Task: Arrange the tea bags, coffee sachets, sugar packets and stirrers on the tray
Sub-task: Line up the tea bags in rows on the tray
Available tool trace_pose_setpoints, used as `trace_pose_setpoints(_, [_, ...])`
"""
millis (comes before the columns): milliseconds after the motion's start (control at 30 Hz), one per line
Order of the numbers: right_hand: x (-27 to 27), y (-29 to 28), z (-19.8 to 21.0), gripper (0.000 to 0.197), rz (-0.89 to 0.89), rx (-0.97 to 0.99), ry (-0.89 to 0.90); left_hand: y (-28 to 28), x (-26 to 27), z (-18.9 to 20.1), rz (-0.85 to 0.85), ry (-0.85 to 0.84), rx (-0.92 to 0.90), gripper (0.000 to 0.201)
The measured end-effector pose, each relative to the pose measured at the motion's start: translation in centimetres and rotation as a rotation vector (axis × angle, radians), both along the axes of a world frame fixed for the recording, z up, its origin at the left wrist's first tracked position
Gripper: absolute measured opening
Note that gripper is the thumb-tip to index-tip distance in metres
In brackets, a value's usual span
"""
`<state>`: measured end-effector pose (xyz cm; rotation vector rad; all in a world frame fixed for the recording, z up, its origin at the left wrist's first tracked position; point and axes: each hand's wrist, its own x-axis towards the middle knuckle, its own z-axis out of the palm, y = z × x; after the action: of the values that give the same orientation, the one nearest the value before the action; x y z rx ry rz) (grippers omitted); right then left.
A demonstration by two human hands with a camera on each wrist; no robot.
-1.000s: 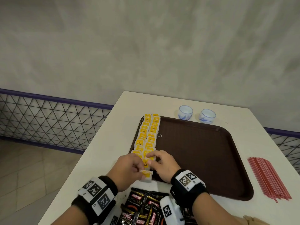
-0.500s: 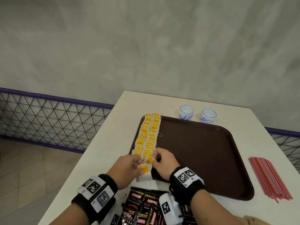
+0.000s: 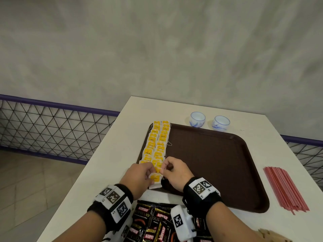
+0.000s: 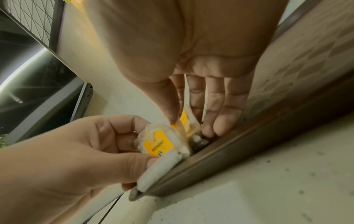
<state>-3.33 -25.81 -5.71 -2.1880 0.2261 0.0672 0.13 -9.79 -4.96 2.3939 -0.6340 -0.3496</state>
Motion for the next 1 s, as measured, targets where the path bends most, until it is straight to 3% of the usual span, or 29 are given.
trace_pose_setpoints(167, [0.1,0.2,0.3,0.018,-0.005,0.05,-0.008,0.0,-0.2,0.2,0.01,-0.04,-0.085,0.033])
trace_pose_setpoints(300, [-0.2,0.1,0.7,0.002,-0.019,0.123,-0.002,0.9,0.2,1.1,0.033,0.012,-0.177,0.029])
trace_pose_setpoints(500, [-0.5,-0.7,1.0,0.037,0.109,-0.094,0.099,2.6,1.3,1.9,-0.035,0.066,-0.063,0.034])
trace_pose_setpoints(667, [-0.4,0.8,0.8,0.045,0.151,-0.217,0.105,1.6,0.8,1.1,-0.077,0.088,0.046,0.038])
trace_pose_setpoints(833, [-0.3,1.0,0.7,0.048,0.078,-0.178,0.082,0.6,1.2,0.9,-0.04,0.012,0.155,0.046])
trace_pose_setpoints(1000, [-0.3,0.5,0.4,0.054,0.058,-0.098,0.084,0.4,1.7,1.4,-0.032,0.061,0.129,0.045])
